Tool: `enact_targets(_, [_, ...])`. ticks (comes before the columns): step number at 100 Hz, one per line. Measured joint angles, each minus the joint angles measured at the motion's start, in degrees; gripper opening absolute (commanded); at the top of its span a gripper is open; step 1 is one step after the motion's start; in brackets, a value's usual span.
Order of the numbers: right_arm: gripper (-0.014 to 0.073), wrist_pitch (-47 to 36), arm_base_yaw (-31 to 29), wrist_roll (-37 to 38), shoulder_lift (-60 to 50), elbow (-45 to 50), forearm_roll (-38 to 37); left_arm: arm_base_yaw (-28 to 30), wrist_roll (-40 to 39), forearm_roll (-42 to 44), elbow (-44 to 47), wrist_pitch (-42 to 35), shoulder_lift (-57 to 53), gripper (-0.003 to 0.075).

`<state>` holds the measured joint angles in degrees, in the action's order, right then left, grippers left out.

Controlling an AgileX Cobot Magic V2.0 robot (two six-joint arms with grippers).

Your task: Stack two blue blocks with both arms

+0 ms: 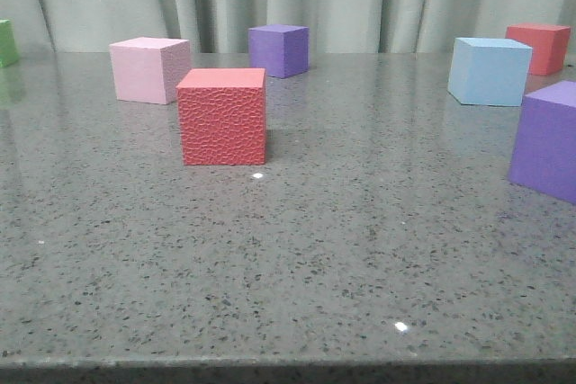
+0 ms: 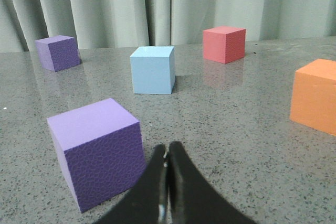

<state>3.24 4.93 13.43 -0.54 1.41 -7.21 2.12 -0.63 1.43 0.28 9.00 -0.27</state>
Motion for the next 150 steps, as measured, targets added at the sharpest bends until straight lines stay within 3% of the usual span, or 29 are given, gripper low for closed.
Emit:
enact_targets(114, [-0.0104, -0.89, 0.00, 0.00, 0.00, -2.19, -0.22, 0.00, 0.00, 1.50, -3.10, -3.70, 0.00, -0.0019])
enact_targets(131, [-0.0104, 6.96, 0.00, 0.12, 1.72, -10.14, -0.34, 0.00, 0.00, 1.02, -13.08, 0.44, 2.93, -0.0019])
enact_targets(150, [-0.0104, 19.46, 0.00, 0.12, 10.71, -21.68, -0.34, 0.00, 0.00, 0.53, -24.90, 6.95, 12.77, -0.0019])
